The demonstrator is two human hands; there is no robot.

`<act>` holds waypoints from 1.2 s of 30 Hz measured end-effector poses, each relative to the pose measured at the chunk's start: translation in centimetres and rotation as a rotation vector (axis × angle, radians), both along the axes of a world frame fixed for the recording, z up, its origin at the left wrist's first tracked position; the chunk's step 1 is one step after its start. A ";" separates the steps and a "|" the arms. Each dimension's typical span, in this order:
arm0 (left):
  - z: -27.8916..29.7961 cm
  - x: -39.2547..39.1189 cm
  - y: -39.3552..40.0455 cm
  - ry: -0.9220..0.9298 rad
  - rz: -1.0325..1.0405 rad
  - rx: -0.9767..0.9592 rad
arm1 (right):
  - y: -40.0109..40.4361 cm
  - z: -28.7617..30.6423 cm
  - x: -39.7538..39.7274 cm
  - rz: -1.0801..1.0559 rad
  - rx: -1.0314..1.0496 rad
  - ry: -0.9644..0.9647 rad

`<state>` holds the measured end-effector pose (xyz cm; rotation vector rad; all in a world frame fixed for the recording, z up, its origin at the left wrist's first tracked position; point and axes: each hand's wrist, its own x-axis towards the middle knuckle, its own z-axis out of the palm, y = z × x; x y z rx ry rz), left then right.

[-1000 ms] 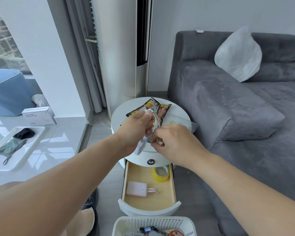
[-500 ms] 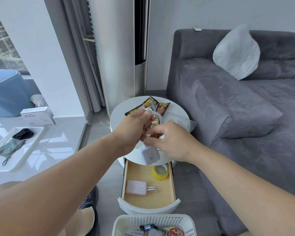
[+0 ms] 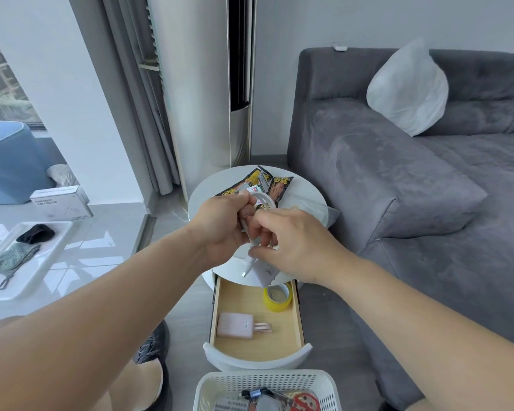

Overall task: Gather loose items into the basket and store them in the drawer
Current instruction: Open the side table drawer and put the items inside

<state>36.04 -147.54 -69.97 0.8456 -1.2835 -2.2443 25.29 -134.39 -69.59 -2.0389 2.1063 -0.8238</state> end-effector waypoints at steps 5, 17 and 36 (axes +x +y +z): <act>0.1 0.4 -0.8 0.002 0.089 0.168 | 0.2 -0.4 -0.4 0.077 0.036 0.046; 0.4 1.1 -0.9 0.021 0.108 0.366 | 0.3 -1.1 -0.2 0.139 -0.043 0.196; 1.4 1.4 -0.2 0.012 0.165 0.359 | -0.5 -1.2 0.0 0.085 -0.063 0.148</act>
